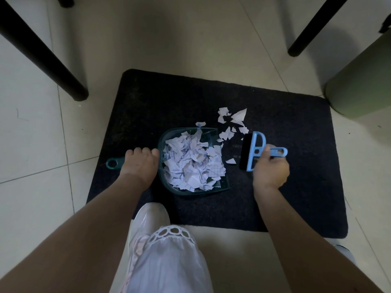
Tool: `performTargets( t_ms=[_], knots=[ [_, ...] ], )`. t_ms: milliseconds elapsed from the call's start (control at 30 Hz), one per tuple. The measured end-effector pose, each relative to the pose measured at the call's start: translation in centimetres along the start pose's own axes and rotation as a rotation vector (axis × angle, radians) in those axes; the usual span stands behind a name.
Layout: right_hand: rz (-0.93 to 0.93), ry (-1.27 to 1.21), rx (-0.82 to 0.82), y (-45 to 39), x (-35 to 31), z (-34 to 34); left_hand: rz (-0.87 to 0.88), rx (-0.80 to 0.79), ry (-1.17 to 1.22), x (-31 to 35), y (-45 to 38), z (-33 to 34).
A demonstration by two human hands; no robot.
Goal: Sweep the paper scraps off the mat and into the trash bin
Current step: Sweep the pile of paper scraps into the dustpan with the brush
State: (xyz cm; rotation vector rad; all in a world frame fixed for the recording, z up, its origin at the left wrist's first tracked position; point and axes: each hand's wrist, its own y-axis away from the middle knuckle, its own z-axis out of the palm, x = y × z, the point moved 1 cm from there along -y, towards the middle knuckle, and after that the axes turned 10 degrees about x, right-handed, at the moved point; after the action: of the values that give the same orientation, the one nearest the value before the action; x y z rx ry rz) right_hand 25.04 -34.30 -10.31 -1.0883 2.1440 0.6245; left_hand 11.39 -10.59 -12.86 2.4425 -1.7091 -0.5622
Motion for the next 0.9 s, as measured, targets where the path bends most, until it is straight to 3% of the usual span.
performTargets(
  t_ms=[100,267,367,633,900],
  knots=[
    [-0.028,0.053,0.003,-0.2,0.0,0.2,-0.001,0.005,0.001,0.1,-0.1,0.0],
    [-0.175,0.165,-0.213,3.4,-0.3,2.1,-0.002,0.002,-0.003,0.1,-0.1,-0.1],
    [-0.199,0.124,-0.251,4.1,-0.6,2.3,-0.001,0.004,-0.004,0.1,0.0,-0.1],
    [-0.216,-0.020,-0.062,0.1,-2.9,1.0,-0.064,-0.010,0.030,-0.8,0.5,0.3],
    [-0.384,0.108,-0.021,-3.9,-4.7,3.5,-0.097,-0.023,0.032,-1.0,0.0,0.2]
  ],
)
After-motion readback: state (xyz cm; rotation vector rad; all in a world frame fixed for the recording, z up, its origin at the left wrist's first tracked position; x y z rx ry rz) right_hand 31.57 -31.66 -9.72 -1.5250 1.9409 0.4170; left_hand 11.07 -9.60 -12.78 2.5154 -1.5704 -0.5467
